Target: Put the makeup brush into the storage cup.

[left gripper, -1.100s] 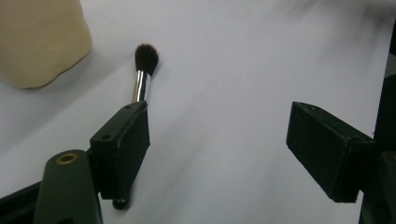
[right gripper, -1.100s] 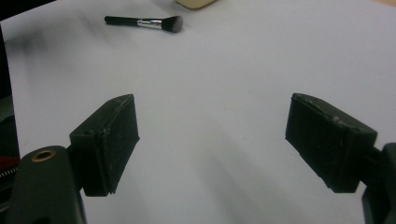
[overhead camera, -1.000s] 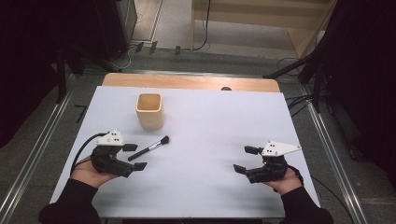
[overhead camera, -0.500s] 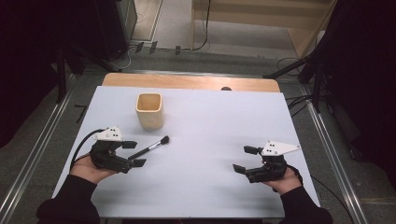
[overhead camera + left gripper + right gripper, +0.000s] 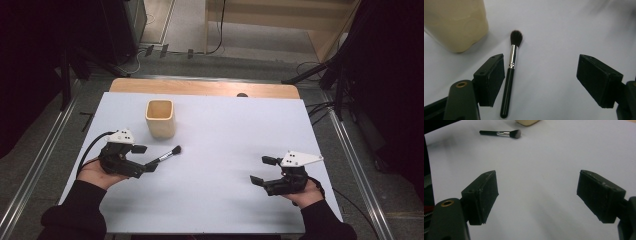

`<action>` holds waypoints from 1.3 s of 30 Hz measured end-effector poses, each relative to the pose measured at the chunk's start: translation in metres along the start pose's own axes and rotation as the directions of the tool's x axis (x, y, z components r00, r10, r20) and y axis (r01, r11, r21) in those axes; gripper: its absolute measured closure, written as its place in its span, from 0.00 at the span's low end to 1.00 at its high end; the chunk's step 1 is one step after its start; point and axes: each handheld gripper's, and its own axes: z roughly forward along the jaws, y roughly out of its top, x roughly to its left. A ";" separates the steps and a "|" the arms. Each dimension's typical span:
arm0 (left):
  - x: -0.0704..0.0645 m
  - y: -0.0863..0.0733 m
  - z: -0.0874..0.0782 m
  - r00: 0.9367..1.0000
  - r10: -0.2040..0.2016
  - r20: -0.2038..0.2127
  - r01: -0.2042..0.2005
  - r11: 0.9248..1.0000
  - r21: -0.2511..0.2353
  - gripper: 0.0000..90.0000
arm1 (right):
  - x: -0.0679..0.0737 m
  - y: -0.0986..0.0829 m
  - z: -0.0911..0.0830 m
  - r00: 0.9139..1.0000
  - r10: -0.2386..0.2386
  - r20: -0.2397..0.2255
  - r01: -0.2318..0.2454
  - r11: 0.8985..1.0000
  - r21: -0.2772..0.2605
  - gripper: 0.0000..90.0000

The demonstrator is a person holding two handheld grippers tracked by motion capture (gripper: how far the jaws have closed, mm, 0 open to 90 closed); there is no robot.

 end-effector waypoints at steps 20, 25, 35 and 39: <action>0.008 0.021 0.017 0.998 0.070 -0.005 -0.068 0.985 0.161 0.26 | -0.001 0.000 0.003 1.000 -0.001 -0.014 0.001 1.000 0.021 0.21; 0.009 0.028 0.022 0.998 0.061 0.006 -0.061 0.981 0.186 0.26 | -0.001 -0.001 0.004 1.000 -0.003 -0.017 0.004 1.000 0.028 0.21; 0.014 0.045 0.029 0.995 0.097 0.037 -0.104 0.963 0.248 0.25 | -0.001 0.000 0.003 1.000 -0.001 -0.021 0.001 1.000 0.025 0.21; 0.014 0.052 0.034 0.993 0.114 0.033 -0.119 0.952 0.283 0.25 | -0.001 0.000 0.006 1.000 0.015 -0.022 -0.015 0.999 0.034 0.20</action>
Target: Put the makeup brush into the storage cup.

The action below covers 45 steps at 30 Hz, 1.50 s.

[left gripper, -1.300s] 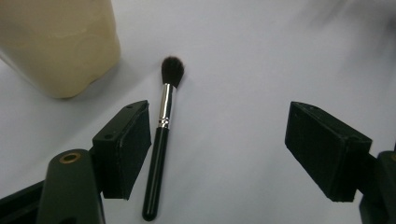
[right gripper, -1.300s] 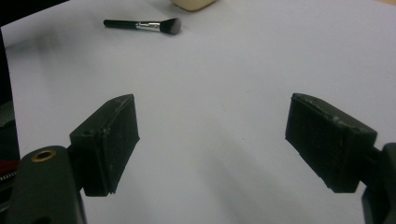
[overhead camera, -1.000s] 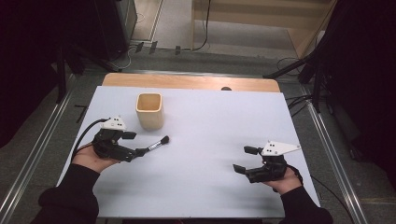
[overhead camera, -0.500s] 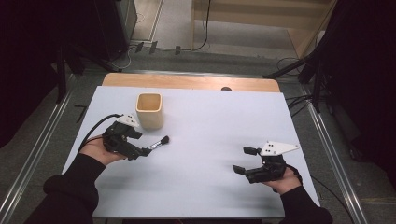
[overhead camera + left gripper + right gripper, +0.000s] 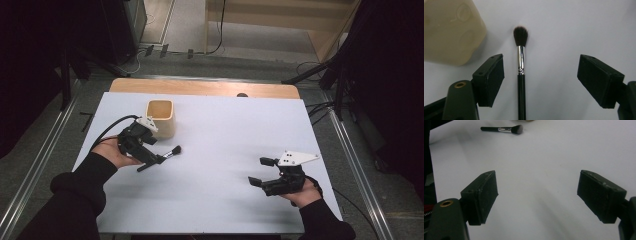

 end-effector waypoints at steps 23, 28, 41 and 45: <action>0.006 0.015 0.027 0.999 0.051 -0.013 -0.047 0.967 0.249 0.33 | 0.002 0.001 0.002 1.000 -0.013 -0.008 0.013 1.000 0.014 0.20; 0.006 0.014 0.036 0.996 0.084 -0.031 -0.071 0.952 0.297 0.34 | 0.001 0.001 0.004 1.000 -0.020 -0.007 0.020 0.999 0.029 0.20; 0.014 0.012 0.059 0.997 0.067 -0.030 -0.049 0.913 0.405 0.46 | 0.002 0.002 0.006 0.998 -0.063 0.009 0.062 0.996 0.056 0.21; 0.018 0.011 0.062 0.998 0.058 -0.035 -0.037 0.903 0.428 0.51 | 0.003 0.001 0.006 0.998 -0.067 0.006 0.067 0.996 0.058 0.21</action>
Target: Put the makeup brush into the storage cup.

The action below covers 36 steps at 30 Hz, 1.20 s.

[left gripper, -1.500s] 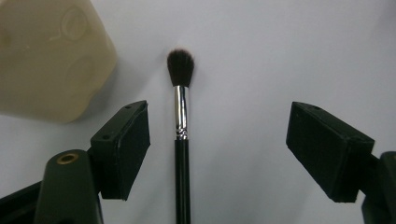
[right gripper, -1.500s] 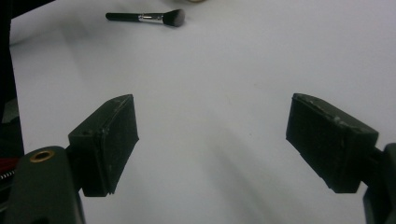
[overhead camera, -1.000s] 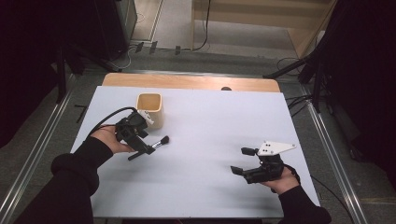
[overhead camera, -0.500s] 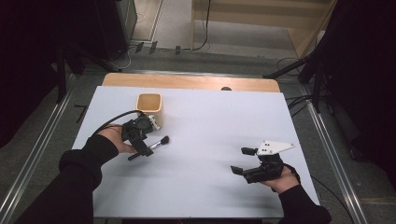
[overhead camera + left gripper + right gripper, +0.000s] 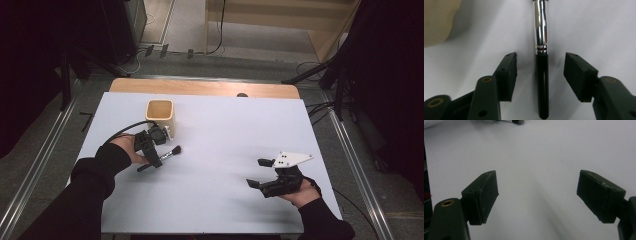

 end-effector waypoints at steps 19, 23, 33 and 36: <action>-0.005 0.000 0.004 0.998 -0.017 -0.062 0.021 0.998 0.061 0.81 | -0.001 0.000 -0.001 1.000 0.006 0.002 -0.006 1.000 -0.001 0.21; -0.005 0.001 0.004 0.998 -0.032 -0.059 0.036 0.997 0.064 0.89 | -0.001 0.000 -0.001 1.000 0.010 0.000 -0.010 1.000 0.003 0.21; -0.001 -0.001 0.003 0.998 -0.061 -0.020 0.062 0.997 0.055 0.90 | -0.001 0.000 -0.002 1.000 0.015 -0.010 -0.015 1.000 -0.016 0.23; -0.001 -0.002 0.001 0.999 -0.042 -0.003 0.042 0.998 0.044 0.90 | 0.000 0.000 -0.001 1.000 0.015 -0.019 -0.016 1.000 -0.017 0.23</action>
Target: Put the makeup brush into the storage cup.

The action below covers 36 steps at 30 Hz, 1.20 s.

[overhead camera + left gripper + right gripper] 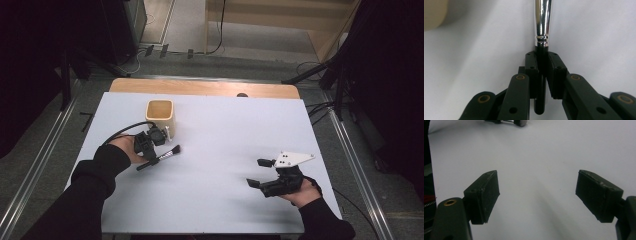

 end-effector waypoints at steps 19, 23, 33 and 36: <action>0.003 -0.026 -0.035 0.966 -0.049 0.253 0.125 0.947 -0.296 0.90 | -0.001 0.001 -0.001 0.998 0.064 -0.016 -0.064 0.996 -0.056 0.20; 0.000 -0.027 -0.038 0.956 -0.041 0.292 0.143 0.930 -0.337 0.90 | -0.001 0.002 -0.002 0.997 0.067 -0.025 -0.068 0.997 -0.048 0.20; -0.004 -0.033 -0.041 0.914 -0.060 0.401 0.250 0.862 -0.440 0.89 | -0.005 0.005 -0.004 0.988 0.129 -0.090 -0.135 0.989 -0.064 0.26; -0.006 -0.034 -0.039 0.910 -0.064 0.410 0.264 0.853 -0.450 0.89 | -0.002 0.007 -0.006 0.990 0.119 -0.073 -0.125 0.988 -0.086 0.26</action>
